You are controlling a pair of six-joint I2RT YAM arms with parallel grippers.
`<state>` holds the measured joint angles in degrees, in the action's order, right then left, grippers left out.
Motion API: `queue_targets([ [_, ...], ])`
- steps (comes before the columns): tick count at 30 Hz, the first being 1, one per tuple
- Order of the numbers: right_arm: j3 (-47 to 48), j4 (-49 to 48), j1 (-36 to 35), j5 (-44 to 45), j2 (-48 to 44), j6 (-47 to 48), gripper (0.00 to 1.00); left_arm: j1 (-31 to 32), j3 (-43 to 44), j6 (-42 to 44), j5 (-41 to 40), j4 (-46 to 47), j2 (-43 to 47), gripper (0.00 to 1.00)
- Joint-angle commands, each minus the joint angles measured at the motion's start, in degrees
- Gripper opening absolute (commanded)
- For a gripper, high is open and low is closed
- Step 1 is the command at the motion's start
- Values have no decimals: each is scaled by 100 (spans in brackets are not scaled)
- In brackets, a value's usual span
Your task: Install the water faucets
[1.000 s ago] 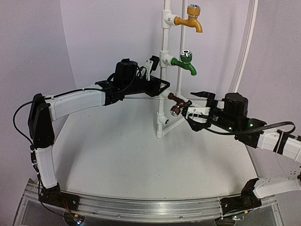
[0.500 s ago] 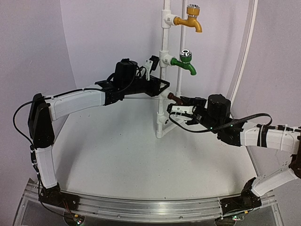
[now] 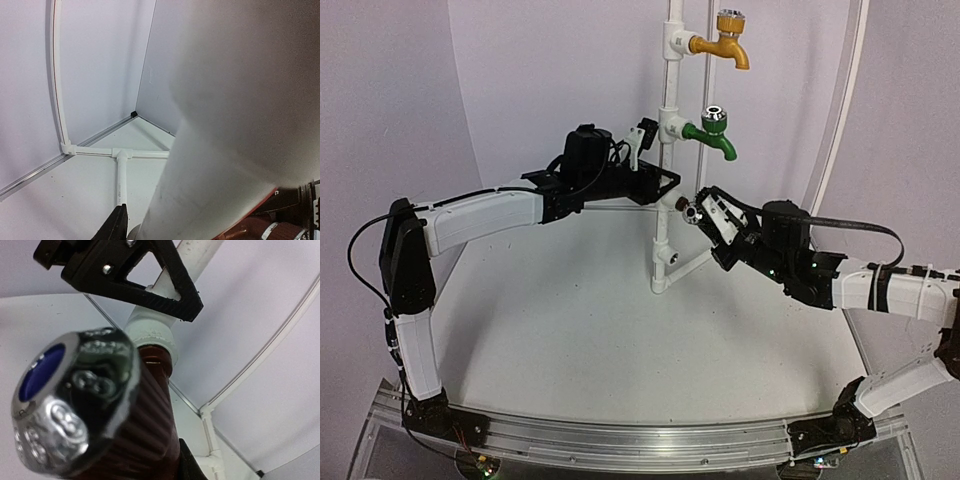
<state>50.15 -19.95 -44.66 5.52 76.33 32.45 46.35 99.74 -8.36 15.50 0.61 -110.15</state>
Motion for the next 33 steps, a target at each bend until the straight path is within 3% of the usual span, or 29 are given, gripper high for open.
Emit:
queue_targets([
  [1,213,-108,-134,-1083,-57,-2406,0,110,1,41,188,-1521,60,0],
  [13,352,-536,264,-2155,123,-6418,0,110,-89,10,251,-1508,110,0],
  [22,66,-605,406,-1982,24,-6843,2,111,-120,42,192,-1509,161,0],
  [23,82,-526,407,-1961,-2,-6689,20,111,-122,33,165,-1516,176,0],
  [25,190,-77,406,-1811,-115,-6216,64,106,-138,-2,99,-1520,215,2],
  [27,184,387,409,-1602,-353,-5805,94,83,-139,-75,114,-1513,269,11],
  [28,116,489,400,-1553,-495,-5588,98,62,-138,-113,128,-1512,290,17],
  [33,-421,1281,410,-1147,-1621,-4060,98,21,-91,-280,201,-1513,507,50],
])
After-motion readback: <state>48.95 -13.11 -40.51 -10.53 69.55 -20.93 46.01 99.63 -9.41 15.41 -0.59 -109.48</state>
